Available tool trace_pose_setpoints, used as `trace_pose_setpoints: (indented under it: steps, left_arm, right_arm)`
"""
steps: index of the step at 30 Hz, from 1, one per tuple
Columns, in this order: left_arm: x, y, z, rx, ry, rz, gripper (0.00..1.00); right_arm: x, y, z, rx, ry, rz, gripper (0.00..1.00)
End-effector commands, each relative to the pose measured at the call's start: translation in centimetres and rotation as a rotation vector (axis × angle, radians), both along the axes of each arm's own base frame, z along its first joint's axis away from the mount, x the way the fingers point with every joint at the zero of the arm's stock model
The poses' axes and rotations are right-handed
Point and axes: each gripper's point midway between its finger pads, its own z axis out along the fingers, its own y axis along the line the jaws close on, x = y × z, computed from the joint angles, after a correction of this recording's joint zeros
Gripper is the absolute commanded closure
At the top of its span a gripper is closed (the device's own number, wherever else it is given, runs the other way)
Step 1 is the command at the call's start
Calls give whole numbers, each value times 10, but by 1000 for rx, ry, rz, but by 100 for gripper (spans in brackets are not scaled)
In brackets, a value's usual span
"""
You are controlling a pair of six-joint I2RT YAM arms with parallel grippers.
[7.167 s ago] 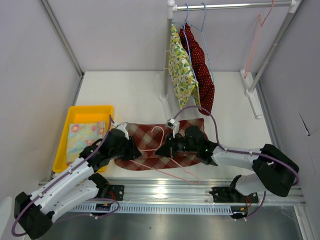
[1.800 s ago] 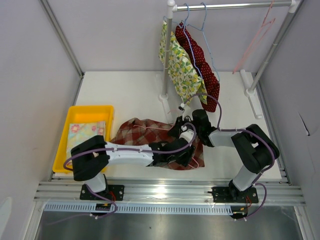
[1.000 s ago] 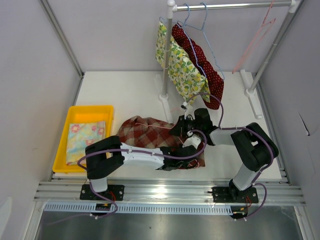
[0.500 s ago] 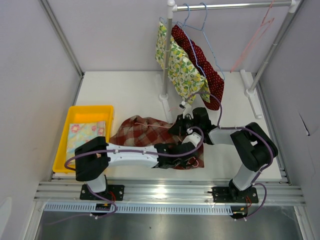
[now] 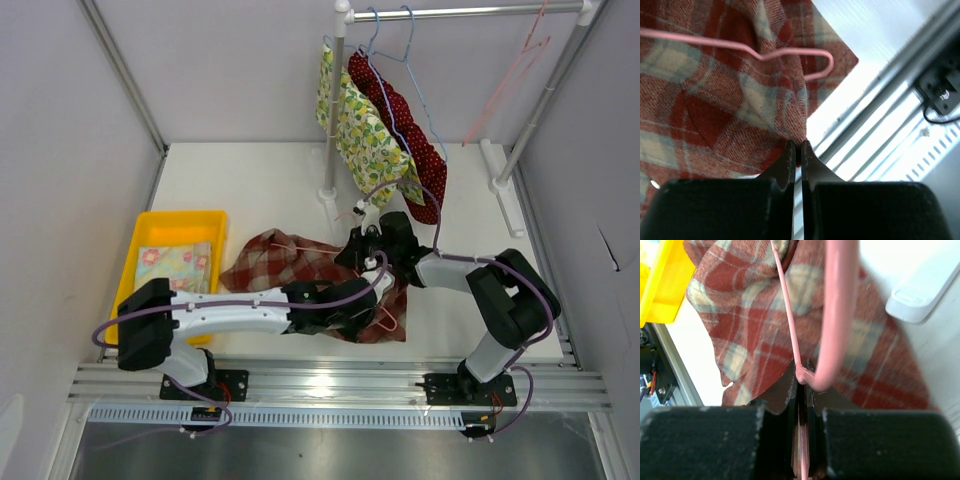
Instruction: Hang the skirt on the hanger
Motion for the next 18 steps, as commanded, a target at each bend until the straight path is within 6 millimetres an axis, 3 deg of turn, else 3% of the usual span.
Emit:
trace_pose_setpoints:
  steps: [1,7,18]
  left_arm:
    - [-28,9,6,-62,98,-69,100]
    - [-51,22,-7,-79,175,-99,100]
    - [-75,30,-9,-129,240,-123,100]
  right_arm:
    - [23,-7,13,-67,-95,-62,100]
    - [44,-8,36,-79,-155,-115,100]
    - [66,-24,68,-70,-248,-236,100]
